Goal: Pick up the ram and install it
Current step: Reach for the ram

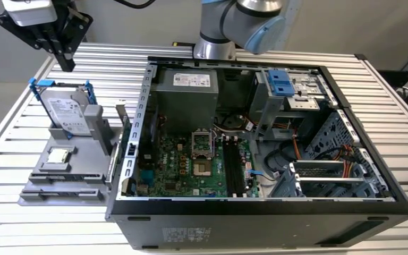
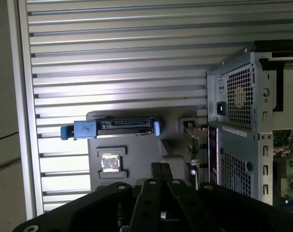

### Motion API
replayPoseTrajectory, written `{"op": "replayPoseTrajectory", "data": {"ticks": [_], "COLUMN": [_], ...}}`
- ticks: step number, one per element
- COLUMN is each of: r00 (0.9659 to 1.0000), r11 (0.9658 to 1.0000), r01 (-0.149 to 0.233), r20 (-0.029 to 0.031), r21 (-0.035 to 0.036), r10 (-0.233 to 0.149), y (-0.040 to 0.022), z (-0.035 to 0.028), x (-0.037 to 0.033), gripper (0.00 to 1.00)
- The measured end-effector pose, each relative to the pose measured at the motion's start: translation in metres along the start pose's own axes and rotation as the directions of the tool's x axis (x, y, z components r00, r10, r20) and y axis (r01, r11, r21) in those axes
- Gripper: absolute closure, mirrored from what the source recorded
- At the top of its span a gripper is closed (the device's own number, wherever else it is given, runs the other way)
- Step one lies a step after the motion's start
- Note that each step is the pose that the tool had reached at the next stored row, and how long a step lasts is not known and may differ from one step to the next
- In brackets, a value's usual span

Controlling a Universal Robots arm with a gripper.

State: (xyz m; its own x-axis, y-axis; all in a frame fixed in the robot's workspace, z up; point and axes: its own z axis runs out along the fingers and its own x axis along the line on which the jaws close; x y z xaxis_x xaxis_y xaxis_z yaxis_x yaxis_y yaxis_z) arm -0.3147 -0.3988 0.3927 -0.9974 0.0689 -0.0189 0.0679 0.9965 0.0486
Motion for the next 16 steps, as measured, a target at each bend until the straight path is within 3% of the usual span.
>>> {"op": "replayPoseTrajectory", "data": {"ticks": [6, 12, 16], "r00": [1.0, 1.0, 1.0], "r11": [1.0, 1.0, 1.0], "r01": [0.0, 0.0, 0.0], "r20": [0.0001, 0.0001, 0.0], "r21": [-0.0001, -0.0001, 0.0], "r10": [0.0, 0.0, 0.0], "y": [-0.0005, -0.0006, -0.0009], "z": [-0.0001, -0.0002, -0.0003], "x": [0.0073, 0.008, 0.013], "gripper": [1.0, 1.0, 1.0]}}
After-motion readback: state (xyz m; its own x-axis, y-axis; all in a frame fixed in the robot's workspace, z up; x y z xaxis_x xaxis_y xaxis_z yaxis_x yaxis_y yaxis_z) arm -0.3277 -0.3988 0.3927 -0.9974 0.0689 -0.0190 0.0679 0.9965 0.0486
